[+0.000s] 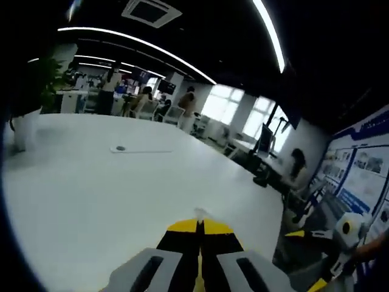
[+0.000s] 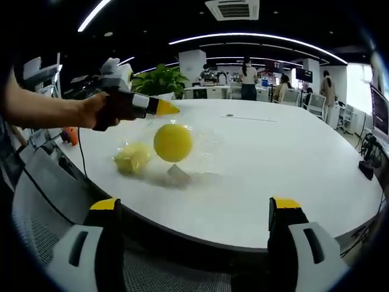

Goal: Compare the silicone blocks by pressing each to a similar depth, holding the contact briefly, and releasing to observe deformation and rebound differences across the visible hardness samples.

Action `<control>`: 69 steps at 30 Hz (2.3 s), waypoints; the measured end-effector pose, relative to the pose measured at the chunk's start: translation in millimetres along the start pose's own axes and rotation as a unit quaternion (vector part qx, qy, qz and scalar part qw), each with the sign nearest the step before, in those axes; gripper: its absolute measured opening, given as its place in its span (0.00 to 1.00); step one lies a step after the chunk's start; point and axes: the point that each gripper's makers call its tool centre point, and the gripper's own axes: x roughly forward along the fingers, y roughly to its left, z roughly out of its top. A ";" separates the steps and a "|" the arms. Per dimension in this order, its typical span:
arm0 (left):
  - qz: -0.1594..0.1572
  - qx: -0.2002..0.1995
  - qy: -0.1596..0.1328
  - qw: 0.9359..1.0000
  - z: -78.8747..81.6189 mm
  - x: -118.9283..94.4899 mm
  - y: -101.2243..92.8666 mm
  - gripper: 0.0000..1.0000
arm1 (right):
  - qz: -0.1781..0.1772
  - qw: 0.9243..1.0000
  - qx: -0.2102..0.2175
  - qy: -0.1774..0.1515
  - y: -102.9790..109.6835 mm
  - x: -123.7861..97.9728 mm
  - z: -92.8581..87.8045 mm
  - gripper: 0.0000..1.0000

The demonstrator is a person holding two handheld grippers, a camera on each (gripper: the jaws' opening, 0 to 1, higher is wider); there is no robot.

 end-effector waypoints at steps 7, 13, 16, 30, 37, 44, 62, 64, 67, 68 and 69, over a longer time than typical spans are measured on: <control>-0.010 0.017 0.002 1.000 5.1 -7.9 -3.6 0.00 | -0.003 1.000 0.000 -0.006 -0.9 -0.1 2.6 0.94; -0.024 0.017 0.000 1.000 14.9 -16.6 -10.8 0.00 | -0.003 1.000 0.000 -0.010 -1.0 -0.5 4.1 0.94; -0.027 0.027 -0.001 0.999 19.2 -22.7 -16.2 0.00 | -0.003 1.000 0.001 -0.012 -0.8 -0.8 4.9 0.94; -0.056 0.059 -0.037 0.996 63.8 -53.4 -56.4 0.00 | -0.004 1.000 0.000 -0.019 -0.6 -1.7 7.2 0.94; -0.072 0.074 -0.036 0.994 75.0 -66.3 -70.1 0.00 | -0.002 1.000 -0.001 -0.021 0.5 -1.6 8.2 0.95; -0.080 0.083 -0.044 0.992 83.2 -82.1 -82.5 0.00 | 0.005 1.000 -0.002 -0.024 3.0 -2.5 9.3 0.96; -0.136 0.080 -0.092 0.983 121.2 -123.2 -141.8 0.00 | 0.085 0.994 -0.022 -0.070 28.3 -15.0 37.3 0.92; -0.134 0.082 -0.091 0.983 120.0 -125.6 -141.9 0.00 | 0.093 0.992 -0.016 -0.084 28.6 -16.8 46.7 0.92; -0.133 0.082 -0.091 0.984 118.2 -129.5 -141.5 0.00 | 0.107 0.990 -0.016 -0.091 32.0 -18.0 55.7 0.92; -0.134 0.080 -0.090 0.984 117.9 -130.2 -141.3 0.00 | 0.116 0.989 -0.015 -0.095 34.6 -18.3 60.5 0.92; -0.133 0.080 -0.090 0.984 117.4 -131.0 -141.4 0.00 | 0.124 0.987 -0.014 -0.099 37.1 -18.8 64.3 0.90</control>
